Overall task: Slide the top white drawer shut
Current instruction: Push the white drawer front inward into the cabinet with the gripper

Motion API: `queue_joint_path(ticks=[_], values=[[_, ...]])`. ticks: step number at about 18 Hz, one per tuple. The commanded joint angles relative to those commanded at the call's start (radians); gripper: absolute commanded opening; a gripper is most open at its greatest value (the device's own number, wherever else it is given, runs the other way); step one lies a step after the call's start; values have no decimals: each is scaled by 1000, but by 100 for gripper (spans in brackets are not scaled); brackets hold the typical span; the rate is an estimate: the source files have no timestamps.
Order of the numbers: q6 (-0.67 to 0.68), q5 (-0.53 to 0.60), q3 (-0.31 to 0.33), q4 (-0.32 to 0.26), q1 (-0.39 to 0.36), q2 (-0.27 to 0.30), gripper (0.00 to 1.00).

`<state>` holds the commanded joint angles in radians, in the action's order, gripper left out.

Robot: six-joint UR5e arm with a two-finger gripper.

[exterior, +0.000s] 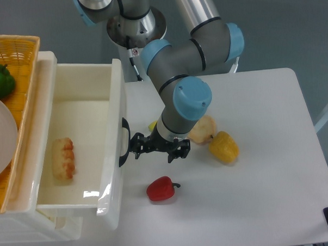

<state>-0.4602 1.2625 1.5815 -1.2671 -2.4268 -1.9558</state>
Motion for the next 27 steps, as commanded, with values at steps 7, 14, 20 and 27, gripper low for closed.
queue_joint_path(ticks=[7, 14, 20, 27], values=[[20, -6, -5, 0, 22, 5, 100], [40, -8, -5, 2, 51, 12, 100], [51, -5, -3, 0, 72, 14, 100], [63, -5, -5, 2, 86, 15, 100]])
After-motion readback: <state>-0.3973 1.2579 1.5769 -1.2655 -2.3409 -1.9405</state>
